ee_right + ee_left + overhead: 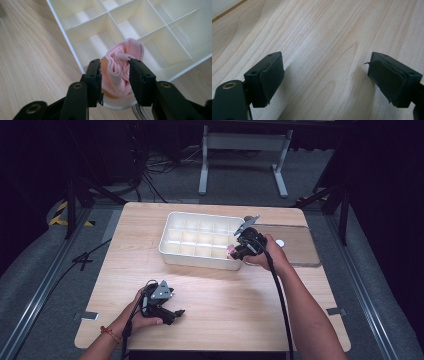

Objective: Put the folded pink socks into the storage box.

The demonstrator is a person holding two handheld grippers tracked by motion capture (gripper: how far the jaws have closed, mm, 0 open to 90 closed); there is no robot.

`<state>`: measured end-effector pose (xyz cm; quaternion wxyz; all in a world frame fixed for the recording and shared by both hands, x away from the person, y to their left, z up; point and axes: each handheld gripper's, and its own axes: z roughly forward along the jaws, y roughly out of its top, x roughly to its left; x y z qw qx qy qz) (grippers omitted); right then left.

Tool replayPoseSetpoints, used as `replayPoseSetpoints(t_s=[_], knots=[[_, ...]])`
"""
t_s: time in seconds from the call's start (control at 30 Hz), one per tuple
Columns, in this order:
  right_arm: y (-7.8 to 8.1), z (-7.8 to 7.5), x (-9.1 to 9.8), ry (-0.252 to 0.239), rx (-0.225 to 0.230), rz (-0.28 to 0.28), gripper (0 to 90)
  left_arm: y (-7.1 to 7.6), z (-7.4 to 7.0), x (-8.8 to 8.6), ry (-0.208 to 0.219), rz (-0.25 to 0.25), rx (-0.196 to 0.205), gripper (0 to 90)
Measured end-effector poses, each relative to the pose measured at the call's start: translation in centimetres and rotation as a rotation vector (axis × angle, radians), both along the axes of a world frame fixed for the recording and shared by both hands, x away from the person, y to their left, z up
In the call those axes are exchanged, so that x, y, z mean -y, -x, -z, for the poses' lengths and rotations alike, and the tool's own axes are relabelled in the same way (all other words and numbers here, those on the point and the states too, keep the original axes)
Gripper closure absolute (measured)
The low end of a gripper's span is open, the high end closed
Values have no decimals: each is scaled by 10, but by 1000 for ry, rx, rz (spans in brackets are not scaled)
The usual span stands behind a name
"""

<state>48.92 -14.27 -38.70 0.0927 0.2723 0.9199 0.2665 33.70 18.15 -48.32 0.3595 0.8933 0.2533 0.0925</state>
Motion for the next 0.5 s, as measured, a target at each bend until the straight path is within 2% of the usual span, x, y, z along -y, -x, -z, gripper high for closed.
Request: replayPoseSetpoints(t_s=[0.1,0.23,0.5], knots=[[2,-1,1,2,7,-2,608,0,0,0,0,0,0,137],[7,-4,6,-9,37,13,544,0,0,0,-4,3,-1,137],[16,-11,16,-22,86,38,484,-1,0,0,-6,9,4,132]])
